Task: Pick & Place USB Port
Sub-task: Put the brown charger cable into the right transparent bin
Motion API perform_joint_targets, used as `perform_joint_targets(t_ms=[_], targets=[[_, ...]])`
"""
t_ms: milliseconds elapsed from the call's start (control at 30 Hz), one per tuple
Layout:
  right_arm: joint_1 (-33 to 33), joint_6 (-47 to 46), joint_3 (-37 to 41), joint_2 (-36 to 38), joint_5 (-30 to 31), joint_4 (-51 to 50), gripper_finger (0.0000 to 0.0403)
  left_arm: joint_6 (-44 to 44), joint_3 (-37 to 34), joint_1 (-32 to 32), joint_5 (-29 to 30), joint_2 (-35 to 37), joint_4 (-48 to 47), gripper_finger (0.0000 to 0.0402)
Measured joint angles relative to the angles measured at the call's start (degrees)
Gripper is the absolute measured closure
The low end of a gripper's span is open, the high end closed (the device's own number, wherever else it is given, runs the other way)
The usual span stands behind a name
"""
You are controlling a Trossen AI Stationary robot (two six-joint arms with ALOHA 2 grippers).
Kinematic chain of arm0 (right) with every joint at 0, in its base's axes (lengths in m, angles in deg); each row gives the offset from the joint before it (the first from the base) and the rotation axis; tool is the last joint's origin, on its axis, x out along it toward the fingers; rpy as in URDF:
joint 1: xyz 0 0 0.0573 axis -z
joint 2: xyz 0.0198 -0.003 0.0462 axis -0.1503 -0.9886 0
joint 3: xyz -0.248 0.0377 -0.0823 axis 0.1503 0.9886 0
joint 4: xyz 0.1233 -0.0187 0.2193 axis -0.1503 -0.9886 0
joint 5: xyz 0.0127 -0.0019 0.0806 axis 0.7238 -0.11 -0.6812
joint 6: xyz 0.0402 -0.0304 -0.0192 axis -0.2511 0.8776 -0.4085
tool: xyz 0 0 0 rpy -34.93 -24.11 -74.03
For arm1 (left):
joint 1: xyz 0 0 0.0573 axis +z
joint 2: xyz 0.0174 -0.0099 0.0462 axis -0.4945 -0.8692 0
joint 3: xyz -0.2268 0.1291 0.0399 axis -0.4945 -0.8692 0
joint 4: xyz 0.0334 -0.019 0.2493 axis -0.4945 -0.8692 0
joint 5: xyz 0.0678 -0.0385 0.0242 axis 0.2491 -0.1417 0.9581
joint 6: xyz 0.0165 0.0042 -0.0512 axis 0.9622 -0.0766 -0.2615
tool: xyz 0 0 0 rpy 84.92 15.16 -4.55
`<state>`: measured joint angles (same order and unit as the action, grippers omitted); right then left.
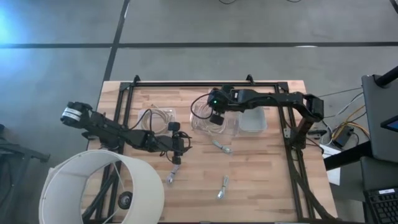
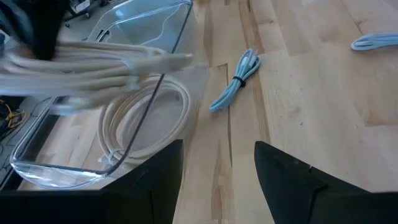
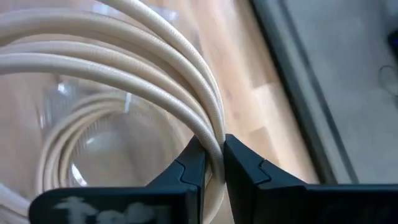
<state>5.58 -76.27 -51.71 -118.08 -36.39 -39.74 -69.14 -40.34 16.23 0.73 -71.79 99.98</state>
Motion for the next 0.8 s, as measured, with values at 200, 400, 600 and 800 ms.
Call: perform_joint_targets(t_ms=[200,400,600,800], targets=[[0.9,1.3,-1.2,0.5,2.7,0.7,0.0369,0.0,0.0,0.0,0.0,0.0,0.0,0.0200],[2.1,1.2,0.3,0.5,2.6,0.5,0.0369,0.0,0.0,0.0,0.0,0.0,0.0,0.0200],[2.9,-2.1,4.2,0.5,2.3,1.5,0.0369,0.0,-0.1,0.0,0.0,0.0,0.0,0.0200],[3.1,-7.7,7.4,0.5,2.3,1.4,0.0369,0.0,-0.2,0.0,0.0,0.0,0.0,0.0200]])
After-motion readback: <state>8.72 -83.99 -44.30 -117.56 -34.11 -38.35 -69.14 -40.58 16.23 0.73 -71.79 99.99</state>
